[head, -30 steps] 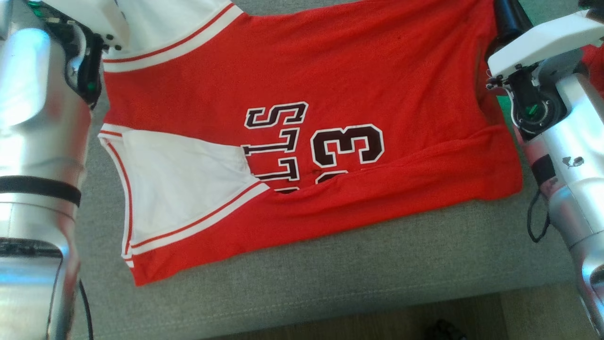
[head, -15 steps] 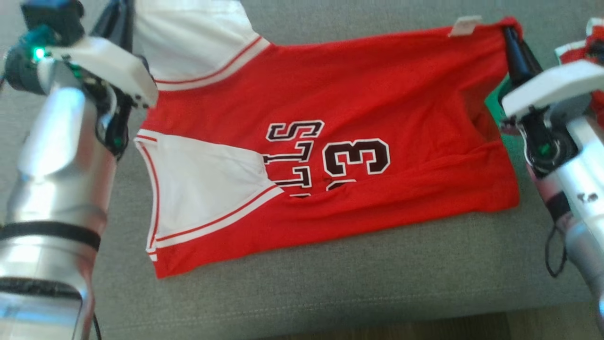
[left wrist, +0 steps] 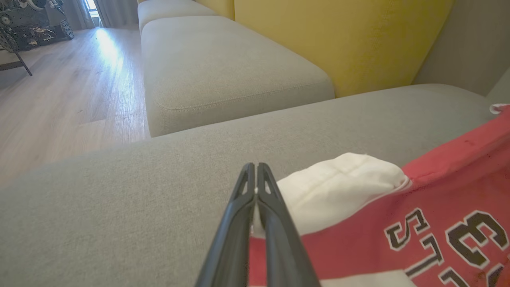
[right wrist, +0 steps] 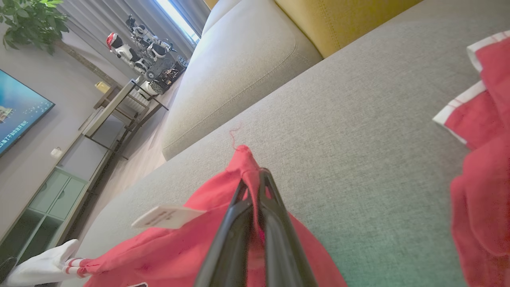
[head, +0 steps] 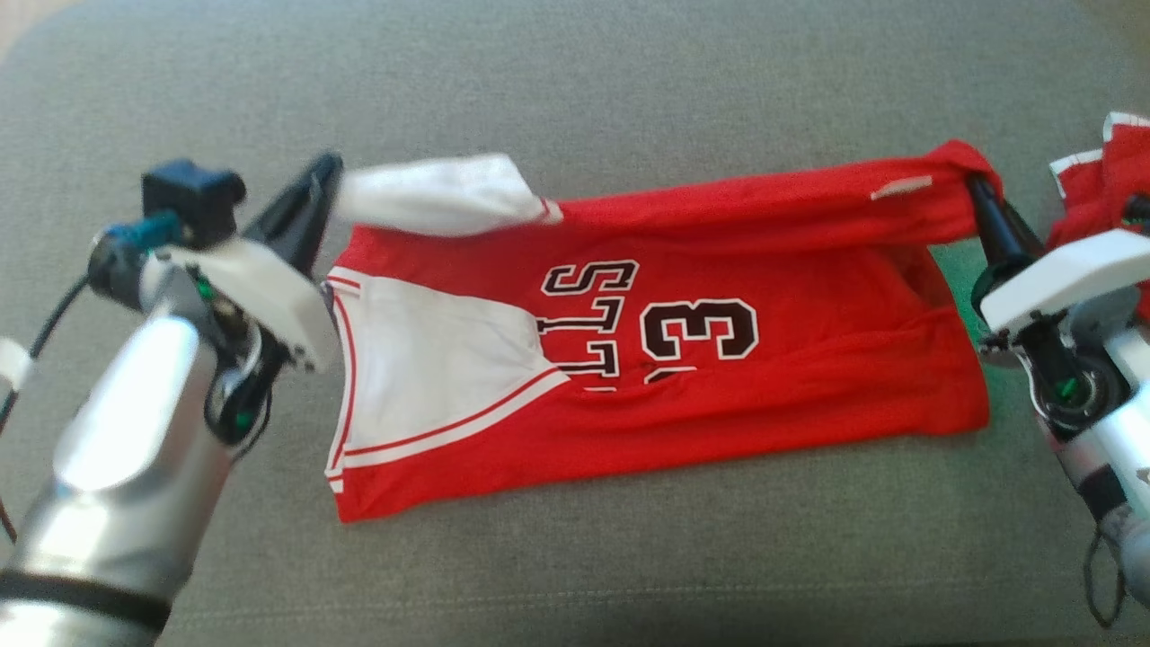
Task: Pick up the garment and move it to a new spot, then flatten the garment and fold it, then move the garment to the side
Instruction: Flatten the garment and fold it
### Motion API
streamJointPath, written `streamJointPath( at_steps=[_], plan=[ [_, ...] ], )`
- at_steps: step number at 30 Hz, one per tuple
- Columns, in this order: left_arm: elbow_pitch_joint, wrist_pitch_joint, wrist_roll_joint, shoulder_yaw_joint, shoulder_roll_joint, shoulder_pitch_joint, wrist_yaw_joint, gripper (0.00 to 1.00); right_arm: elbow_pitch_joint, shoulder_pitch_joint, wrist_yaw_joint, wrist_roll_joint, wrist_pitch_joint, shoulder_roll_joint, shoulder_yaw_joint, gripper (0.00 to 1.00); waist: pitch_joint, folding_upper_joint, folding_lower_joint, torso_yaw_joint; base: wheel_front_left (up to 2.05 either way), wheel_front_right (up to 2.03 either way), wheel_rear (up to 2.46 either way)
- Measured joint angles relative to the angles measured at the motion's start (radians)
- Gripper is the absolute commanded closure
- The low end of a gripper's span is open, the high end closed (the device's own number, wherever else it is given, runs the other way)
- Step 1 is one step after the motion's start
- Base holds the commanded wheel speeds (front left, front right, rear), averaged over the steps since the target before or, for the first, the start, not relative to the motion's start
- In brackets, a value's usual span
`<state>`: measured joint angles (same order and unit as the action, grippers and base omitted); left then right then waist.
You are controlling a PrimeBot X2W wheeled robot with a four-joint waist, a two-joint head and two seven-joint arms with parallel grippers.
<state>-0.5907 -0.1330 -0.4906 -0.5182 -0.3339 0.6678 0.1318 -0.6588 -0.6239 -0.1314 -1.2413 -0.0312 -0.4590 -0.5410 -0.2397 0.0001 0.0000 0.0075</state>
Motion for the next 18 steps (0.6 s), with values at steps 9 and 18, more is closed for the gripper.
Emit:
streamJointPath(
  at_steps=[9, 18],
  plan=[
    [0.27, 0.137, -0.064, -0.034, -0.115, -0.193, -0.001, 1.0, 0.034, 0.084, 0.0, -0.044, 0.084, -0.048, -0.006, 1.0, 0.043, 0.0, 0.0, 0.02, 0.0, 0.0, 0.0],
    [0.535, 0.286, -0.161, -0.079, -0.221, -0.361, -0.001, 1.0, 0.012, 0.149, 0.0, -0.063, 0.15, -0.069, -0.002, 1.0, 0.074, 0.0, 0.0, 0.046, 0.0, 0.0, 0.0]
  ],
)
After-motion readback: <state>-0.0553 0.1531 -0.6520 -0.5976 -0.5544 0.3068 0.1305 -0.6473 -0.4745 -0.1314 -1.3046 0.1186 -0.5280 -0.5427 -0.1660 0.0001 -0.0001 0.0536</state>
